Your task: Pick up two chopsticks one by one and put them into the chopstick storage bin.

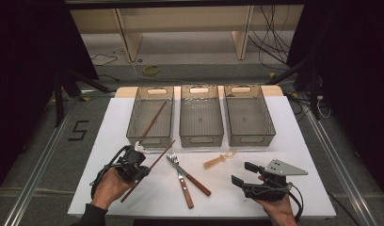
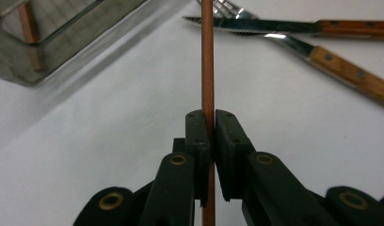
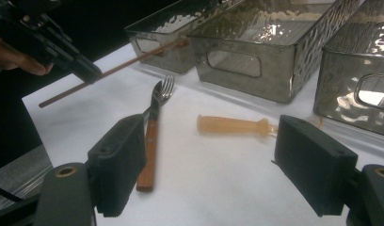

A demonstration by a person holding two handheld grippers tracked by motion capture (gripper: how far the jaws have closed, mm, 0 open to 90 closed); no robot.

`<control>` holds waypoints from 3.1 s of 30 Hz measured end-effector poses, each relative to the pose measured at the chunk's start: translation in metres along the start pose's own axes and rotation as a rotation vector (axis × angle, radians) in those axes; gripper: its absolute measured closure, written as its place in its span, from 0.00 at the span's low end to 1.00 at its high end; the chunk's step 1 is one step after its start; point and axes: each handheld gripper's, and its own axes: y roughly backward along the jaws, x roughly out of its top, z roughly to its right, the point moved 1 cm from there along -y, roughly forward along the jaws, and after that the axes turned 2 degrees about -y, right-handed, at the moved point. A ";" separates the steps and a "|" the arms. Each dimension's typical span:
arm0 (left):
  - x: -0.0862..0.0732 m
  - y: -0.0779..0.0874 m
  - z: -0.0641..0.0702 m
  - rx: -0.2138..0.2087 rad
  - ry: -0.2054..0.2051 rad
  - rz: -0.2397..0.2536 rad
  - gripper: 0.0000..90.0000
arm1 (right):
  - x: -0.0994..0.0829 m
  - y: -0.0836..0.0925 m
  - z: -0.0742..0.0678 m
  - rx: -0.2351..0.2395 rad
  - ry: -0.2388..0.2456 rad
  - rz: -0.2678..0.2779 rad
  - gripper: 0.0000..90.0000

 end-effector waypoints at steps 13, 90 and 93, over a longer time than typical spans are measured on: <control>0.013 0.017 -0.027 -0.043 0.052 0.109 0.93 | 0.000 0.000 0.001 0.002 -0.006 -0.002 0.29; 0.122 -0.013 -0.145 0.138 0.182 0.360 0.93 | -0.001 -0.001 0.003 0.017 -0.017 0.000 0.29; 0.119 -0.017 -0.145 0.139 0.179 0.351 0.93 | -0.001 -0.001 0.003 0.017 -0.017 0.000 0.29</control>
